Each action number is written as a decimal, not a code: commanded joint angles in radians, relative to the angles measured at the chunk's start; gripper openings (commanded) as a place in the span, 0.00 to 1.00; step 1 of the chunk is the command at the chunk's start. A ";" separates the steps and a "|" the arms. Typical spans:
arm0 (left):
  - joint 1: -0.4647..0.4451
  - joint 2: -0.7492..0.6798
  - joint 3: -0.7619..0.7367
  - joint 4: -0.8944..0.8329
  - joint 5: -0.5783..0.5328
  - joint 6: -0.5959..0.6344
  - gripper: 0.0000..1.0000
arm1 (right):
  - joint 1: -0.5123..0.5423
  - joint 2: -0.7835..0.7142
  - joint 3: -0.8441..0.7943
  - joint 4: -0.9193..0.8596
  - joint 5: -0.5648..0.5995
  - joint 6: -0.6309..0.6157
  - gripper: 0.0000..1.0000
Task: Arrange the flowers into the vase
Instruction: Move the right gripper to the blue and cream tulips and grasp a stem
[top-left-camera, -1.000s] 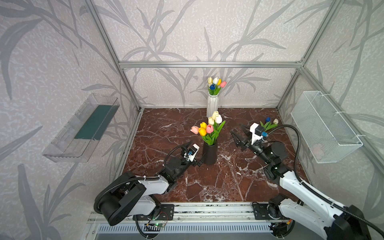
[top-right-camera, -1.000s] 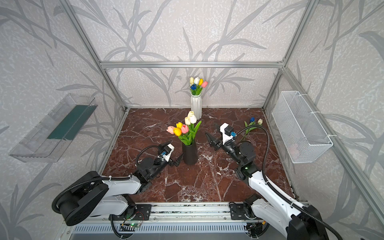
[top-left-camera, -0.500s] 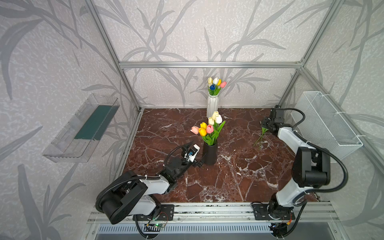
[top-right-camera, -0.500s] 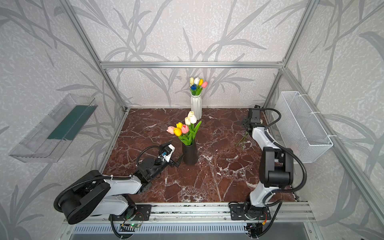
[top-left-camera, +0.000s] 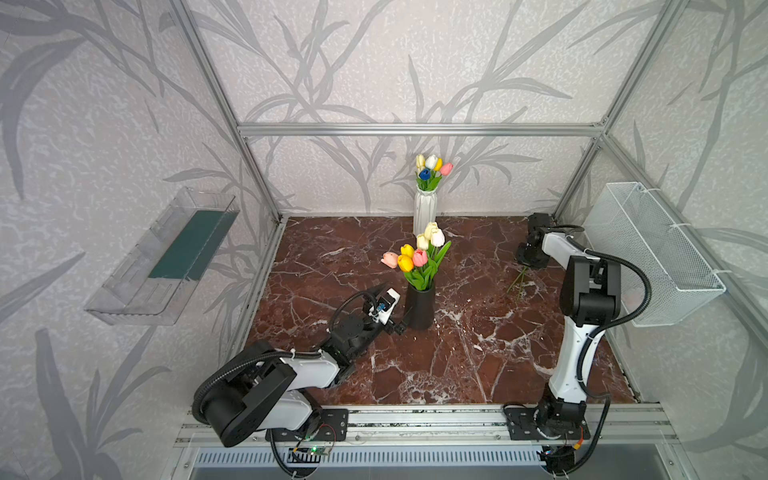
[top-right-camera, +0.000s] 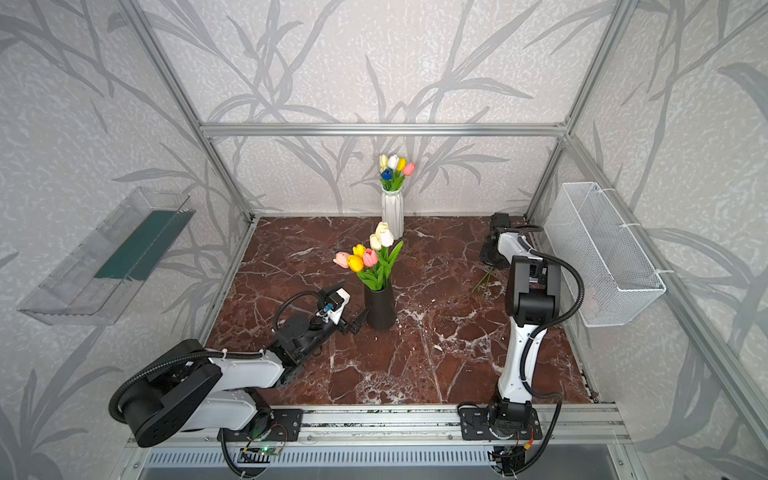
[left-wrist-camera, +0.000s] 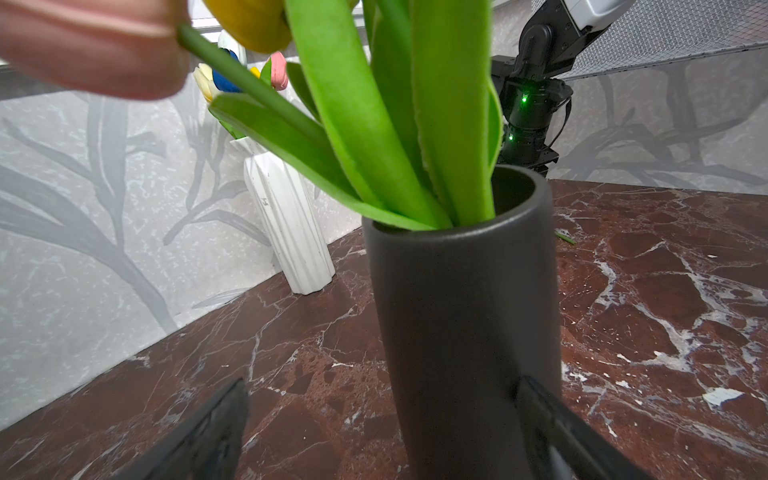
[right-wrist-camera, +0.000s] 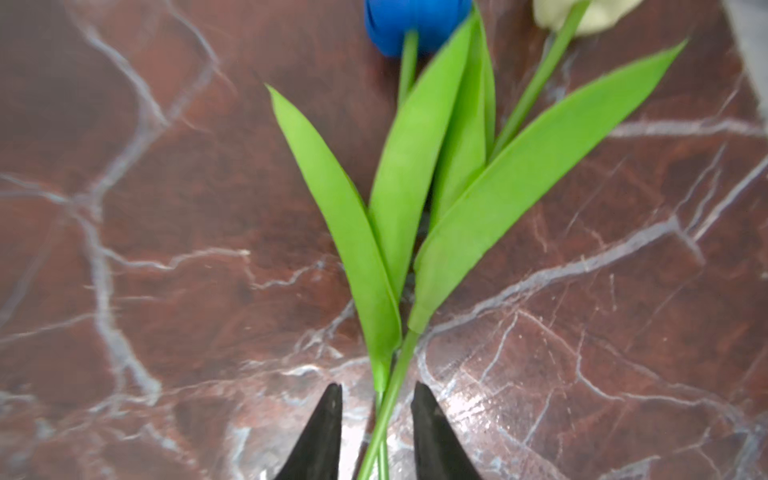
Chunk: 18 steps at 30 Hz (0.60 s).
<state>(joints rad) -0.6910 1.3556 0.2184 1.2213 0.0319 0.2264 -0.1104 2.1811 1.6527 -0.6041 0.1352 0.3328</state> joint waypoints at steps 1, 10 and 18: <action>0.003 -0.002 0.013 0.021 -0.012 0.018 1.00 | -0.005 0.031 0.034 -0.064 0.014 0.018 0.26; 0.004 -0.018 0.008 0.014 -0.018 0.022 0.99 | -0.003 0.000 0.011 -0.046 0.008 0.020 0.01; 0.004 -0.029 0.004 0.007 -0.018 0.017 0.99 | 0.030 -0.153 -0.068 -0.053 -0.020 0.012 0.00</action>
<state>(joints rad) -0.6910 1.3468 0.2184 1.2167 0.0273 0.2291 -0.1017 2.1361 1.6012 -0.6292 0.1299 0.3477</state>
